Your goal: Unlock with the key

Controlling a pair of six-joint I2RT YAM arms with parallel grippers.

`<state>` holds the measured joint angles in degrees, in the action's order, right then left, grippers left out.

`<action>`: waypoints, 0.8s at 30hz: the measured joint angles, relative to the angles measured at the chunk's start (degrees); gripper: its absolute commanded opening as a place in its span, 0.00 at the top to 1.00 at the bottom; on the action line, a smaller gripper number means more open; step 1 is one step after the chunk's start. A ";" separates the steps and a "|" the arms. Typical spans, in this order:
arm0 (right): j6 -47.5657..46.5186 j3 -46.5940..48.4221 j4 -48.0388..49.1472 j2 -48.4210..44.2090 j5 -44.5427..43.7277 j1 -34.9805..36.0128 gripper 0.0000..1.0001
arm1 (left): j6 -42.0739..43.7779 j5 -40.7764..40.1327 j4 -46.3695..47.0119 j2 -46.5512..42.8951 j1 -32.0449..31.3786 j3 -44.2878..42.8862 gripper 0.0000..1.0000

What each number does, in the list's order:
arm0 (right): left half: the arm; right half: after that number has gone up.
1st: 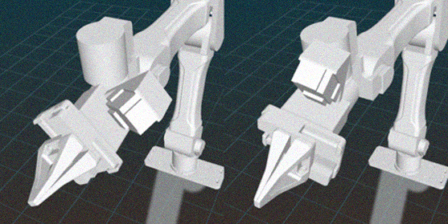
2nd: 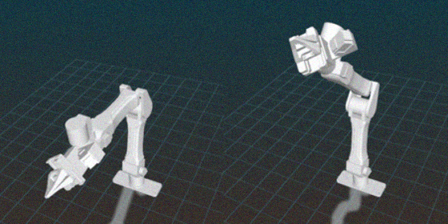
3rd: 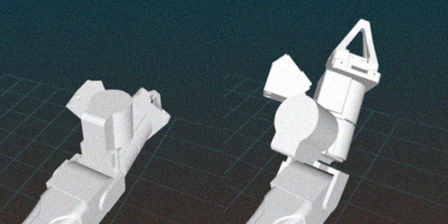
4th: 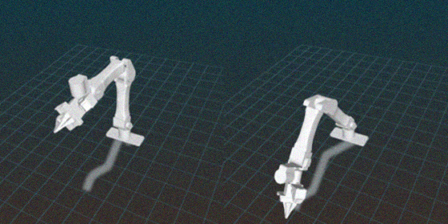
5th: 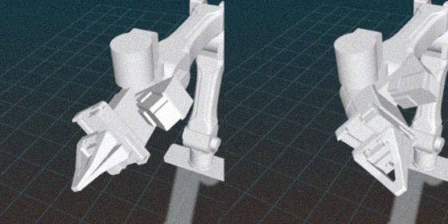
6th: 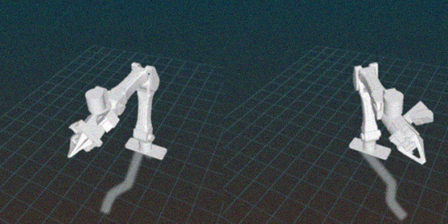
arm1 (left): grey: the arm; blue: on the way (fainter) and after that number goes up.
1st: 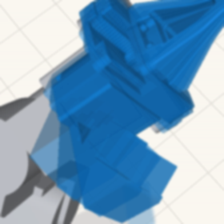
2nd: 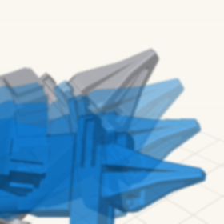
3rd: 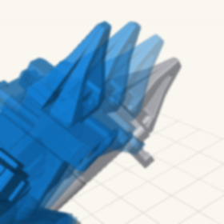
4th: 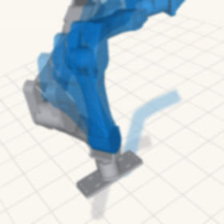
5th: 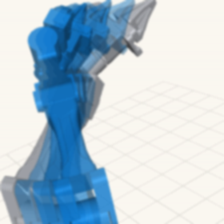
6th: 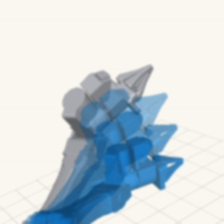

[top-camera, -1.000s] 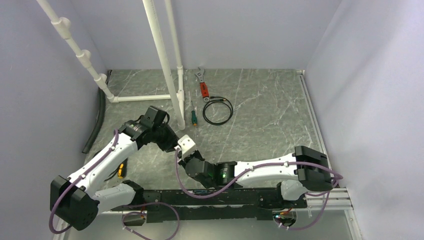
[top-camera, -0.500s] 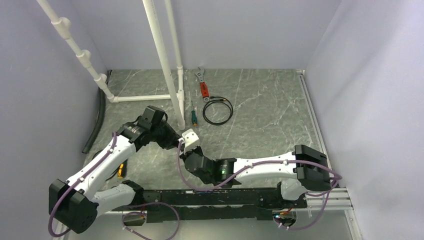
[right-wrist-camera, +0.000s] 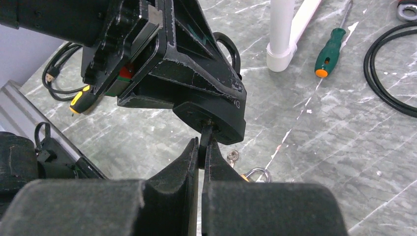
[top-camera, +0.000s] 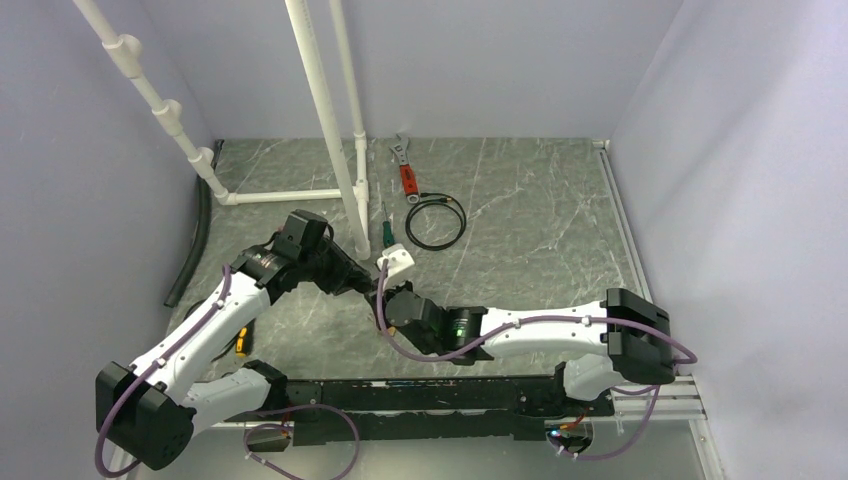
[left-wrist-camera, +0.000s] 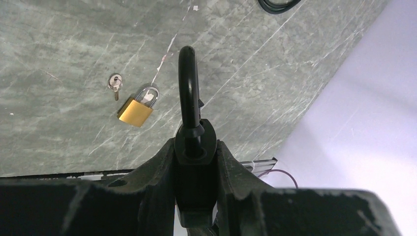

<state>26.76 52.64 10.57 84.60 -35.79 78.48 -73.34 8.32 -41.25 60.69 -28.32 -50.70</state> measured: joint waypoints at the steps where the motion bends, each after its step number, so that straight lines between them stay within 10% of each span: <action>1: 0.26 -0.07 0.00 -0.11 0.33 -0.20 1.00 | -0.02 -0.02 0.17 0.00 0.00 0.00 1.00; 24: 15.52 -7.52 3.93 -7.48 22.10 -10.47 1.00 | -3.17 1.22 10.71 -6.73 -0.04 7.02 1.00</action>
<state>42.28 45.12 14.50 77.12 -13.69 68.01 -76.51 9.54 -30.55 53.95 -28.36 -43.68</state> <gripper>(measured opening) 0.030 0.309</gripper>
